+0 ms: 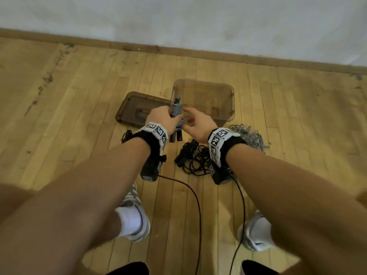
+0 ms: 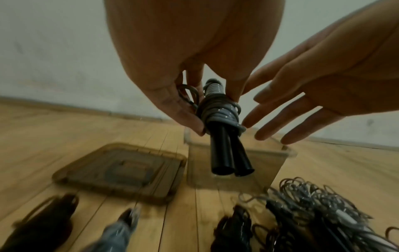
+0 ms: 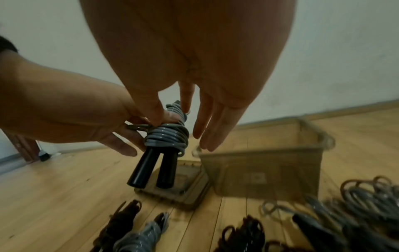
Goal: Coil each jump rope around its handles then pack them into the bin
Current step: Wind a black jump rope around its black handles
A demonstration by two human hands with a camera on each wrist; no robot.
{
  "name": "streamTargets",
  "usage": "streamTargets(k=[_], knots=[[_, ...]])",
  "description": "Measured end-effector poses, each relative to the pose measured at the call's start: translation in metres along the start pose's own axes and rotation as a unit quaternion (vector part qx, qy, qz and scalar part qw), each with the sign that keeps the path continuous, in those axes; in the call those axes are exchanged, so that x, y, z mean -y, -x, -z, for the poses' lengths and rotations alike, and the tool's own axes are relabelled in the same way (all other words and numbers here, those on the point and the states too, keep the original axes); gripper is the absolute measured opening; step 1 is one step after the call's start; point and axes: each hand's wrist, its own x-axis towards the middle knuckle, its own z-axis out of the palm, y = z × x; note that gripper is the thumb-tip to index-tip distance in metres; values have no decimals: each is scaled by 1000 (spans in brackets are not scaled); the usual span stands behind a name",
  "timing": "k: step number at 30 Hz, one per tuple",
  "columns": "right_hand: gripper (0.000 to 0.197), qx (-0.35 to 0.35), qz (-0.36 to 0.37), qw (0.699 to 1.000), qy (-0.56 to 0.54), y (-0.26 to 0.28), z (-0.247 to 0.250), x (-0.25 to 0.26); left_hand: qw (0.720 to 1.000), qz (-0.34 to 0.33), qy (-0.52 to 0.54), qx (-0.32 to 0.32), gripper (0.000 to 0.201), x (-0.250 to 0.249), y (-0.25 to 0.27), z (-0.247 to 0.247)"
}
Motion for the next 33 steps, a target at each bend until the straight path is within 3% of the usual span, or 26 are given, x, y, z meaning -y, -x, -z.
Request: streamTargets(k=[8, 12, 17, 23, 25, 28, 33], knots=[[54, 94, -78, 992, -17, -49, -76, -32, 994, 71, -43, 74, 36, 67, -24, -67], [49, 100, -113, 988, -22, -66, -104, -54, 990, 78, -63, 102, 32, 83, -38, -85], [49, 119, -117, 986, 1, -80, -116, -68, 970, 91, -114, 196, 18, 98, -57, -114], [38, 84, -105, 991, -8, -85, -113, -73, 962, 124, -149, 193, 44, 98, -61, -121], [34, 69, -107, 992, -17, -83, -109, -74, 971, 114, -159, 140, 47, 92, -61, -118], [30, 48, -109, 993, -26, -77, -97, -76, 991, 32, -116, 59, 37, 75, -57, -113], [31, 27, -121, 992, -25, -61, -83, -94, 982, 30, -32, 183, 38, 56, -40, -129]])
